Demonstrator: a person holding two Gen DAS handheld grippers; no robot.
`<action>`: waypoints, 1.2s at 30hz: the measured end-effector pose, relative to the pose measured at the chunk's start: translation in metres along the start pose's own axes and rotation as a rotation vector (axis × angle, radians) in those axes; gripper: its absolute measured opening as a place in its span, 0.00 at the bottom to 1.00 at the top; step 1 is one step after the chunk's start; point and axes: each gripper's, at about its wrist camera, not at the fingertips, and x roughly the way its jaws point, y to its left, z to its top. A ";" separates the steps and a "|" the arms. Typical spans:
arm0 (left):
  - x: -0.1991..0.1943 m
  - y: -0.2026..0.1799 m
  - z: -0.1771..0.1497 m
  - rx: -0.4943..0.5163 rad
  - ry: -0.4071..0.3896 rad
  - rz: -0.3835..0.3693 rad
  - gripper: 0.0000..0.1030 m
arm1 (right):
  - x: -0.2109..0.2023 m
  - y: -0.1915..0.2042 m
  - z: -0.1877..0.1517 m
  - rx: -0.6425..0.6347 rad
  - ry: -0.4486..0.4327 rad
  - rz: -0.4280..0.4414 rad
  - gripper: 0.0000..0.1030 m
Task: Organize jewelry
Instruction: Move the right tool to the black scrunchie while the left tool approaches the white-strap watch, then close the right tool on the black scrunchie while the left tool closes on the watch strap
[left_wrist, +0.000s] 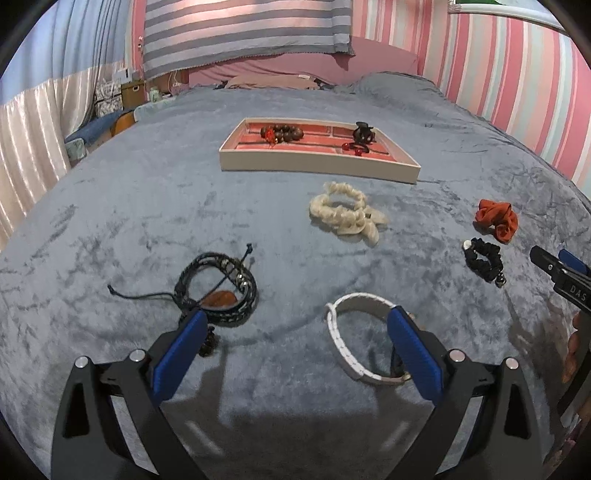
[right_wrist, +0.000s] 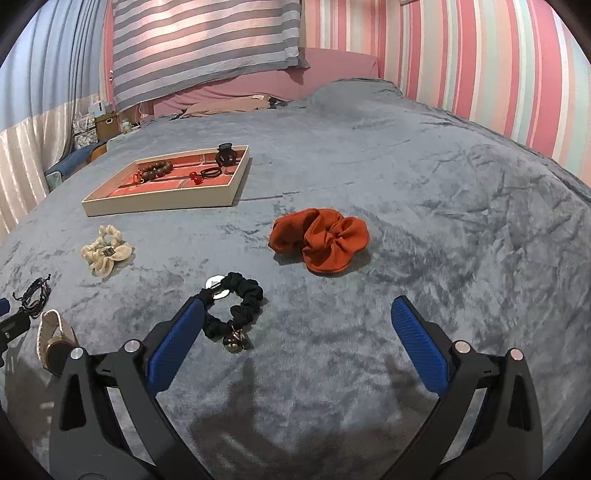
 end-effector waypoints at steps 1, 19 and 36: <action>0.001 0.001 -0.001 -0.002 0.000 0.002 0.93 | 0.001 0.000 -0.001 0.001 0.002 0.002 0.96; 0.014 -0.006 0.000 0.035 0.005 -0.061 0.78 | 0.028 0.004 -0.002 0.006 0.047 0.010 0.91; 0.045 -0.008 0.004 0.018 0.127 -0.114 0.50 | 0.082 0.023 0.002 -0.020 0.214 0.034 0.61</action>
